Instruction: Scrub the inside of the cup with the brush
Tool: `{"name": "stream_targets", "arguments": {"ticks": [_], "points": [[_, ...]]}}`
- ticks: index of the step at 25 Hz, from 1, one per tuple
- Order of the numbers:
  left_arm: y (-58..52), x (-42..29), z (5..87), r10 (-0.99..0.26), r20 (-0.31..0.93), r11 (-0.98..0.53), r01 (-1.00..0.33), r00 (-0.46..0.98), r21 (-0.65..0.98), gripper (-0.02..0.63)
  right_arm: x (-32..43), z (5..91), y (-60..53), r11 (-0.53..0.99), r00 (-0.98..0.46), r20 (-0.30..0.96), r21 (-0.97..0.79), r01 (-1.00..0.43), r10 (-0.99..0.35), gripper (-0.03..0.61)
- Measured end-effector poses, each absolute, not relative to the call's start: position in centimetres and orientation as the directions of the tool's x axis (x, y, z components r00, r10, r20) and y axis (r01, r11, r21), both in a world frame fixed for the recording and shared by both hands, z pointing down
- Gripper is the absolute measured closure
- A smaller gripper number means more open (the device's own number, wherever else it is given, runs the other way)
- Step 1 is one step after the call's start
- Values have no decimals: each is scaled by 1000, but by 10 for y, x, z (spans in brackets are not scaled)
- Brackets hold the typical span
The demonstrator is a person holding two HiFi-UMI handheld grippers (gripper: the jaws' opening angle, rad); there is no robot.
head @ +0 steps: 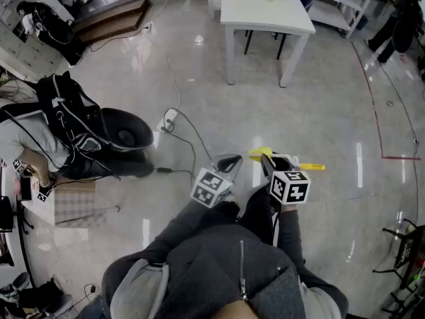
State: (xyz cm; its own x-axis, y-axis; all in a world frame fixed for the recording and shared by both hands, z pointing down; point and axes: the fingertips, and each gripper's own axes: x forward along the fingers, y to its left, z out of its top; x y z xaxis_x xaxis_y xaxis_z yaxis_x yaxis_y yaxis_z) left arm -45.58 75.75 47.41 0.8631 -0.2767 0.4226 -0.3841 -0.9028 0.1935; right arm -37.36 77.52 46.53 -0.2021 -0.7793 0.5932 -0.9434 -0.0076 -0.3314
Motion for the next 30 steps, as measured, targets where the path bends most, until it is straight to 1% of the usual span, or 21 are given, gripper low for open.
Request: {"name": "stream_targets", "arguments": {"ticks": [7, 14, 19, 24, 30], "points": [[761, -465, 459, -279, 399, -900, -383, 874, 209, 604, -396, 452, 767, 31, -232, 579, -335, -942, -781, 448], [757, -469, 465, -276, 408, -897, -386, 870, 216, 604, -394, 453, 768, 0, -209, 594, -332, -943, -777, 445], [739, -451, 461, -267, 394, -905, -369, 879, 212, 604, -382, 445, 750, -3, -179, 588, -295, -955, -789, 446], [712, -422, 446, -261, 371, -923, -343, 891, 176, 604, -365, 434, 726, -1, -164, 578, -274, -962, -799, 449], [673, -392, 438, -272, 361, -923, -348, 892, 164, 604, -342, 428, 692, 7, -161, 576, -261, -965, -802, 449]]}}
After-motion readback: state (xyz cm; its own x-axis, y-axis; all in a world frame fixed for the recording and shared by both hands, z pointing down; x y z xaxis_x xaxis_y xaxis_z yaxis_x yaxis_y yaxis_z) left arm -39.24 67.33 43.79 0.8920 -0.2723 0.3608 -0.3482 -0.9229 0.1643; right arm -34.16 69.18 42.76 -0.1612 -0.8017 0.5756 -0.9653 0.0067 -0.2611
